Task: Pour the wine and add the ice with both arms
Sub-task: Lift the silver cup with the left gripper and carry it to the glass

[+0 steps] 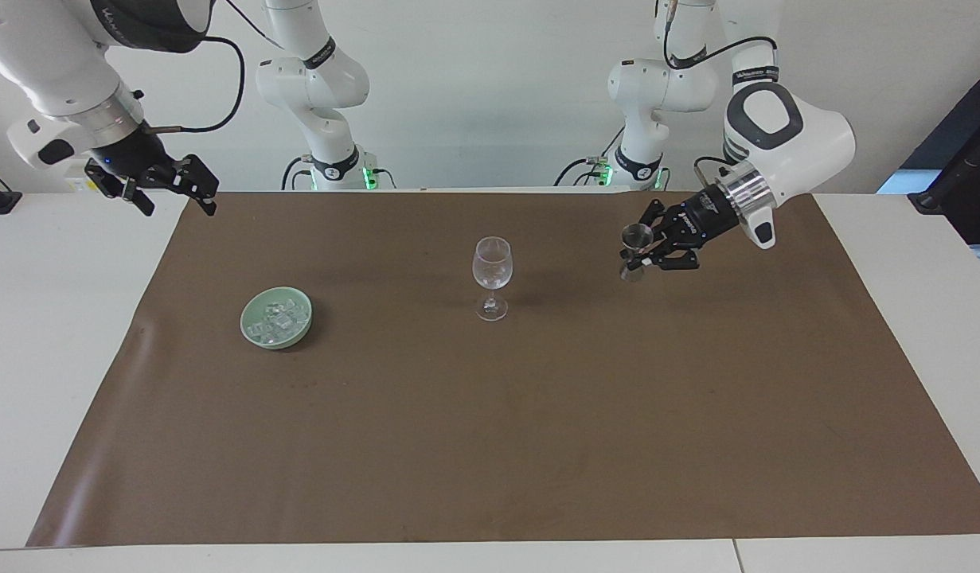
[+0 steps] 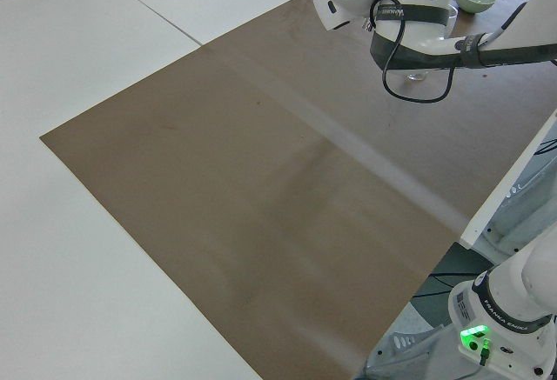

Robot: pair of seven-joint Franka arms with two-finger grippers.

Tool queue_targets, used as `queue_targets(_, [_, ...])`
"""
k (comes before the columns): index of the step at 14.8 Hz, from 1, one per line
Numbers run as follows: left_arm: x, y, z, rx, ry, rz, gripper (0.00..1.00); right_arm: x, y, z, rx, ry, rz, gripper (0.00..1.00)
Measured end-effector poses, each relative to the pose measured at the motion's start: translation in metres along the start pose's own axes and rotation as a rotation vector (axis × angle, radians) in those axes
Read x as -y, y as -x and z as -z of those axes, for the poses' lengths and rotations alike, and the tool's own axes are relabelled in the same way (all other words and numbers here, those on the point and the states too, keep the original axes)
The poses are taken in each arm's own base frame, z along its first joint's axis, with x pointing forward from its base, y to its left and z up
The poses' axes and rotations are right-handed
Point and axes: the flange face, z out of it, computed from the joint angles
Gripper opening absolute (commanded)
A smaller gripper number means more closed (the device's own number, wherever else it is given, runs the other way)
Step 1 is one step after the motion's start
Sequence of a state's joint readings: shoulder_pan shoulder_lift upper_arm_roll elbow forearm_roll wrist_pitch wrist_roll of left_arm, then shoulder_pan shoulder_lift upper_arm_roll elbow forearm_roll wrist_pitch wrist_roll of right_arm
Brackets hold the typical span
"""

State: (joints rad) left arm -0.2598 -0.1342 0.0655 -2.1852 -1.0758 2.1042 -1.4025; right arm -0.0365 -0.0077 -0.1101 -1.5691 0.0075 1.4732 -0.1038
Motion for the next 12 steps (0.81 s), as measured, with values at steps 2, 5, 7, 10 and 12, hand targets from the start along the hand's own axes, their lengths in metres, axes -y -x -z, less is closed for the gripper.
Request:
queue_targets(2, [0.013, 0.017, -0.024, -0.065, -0.022, -0.019, 0.00, 0.000, 0.000, 0.000, 0.000, 0.000, 0.000, 1.00])
queue_targets(5, [0.023, 0.038, -0.044, -0.135, -0.004, -0.024, 0.00, 0.000, 0.000, 0.000, 0.000, 0.000, 0.000, 1.00])
queue_targets(7, [0.031, 0.049, -0.056, -0.182, -0.017, -0.052, 0.00, 0.000, 0.000, 0.000, 0.000, 0.000, 0.000, 1.00])
queue_targets(10, [0.048, 0.066, -0.081, -0.248, -0.033, -0.118, 0.00, -0.001, 0.000, 0.000, 0.000, 0.000, -0.002, 1.00])
queue_targets(12, [0.059, 0.075, -0.097, -0.303, -0.038, -0.153, 0.00, -0.004, 0.001, 0.000, 0.002, -0.001, -0.007, 1.00])
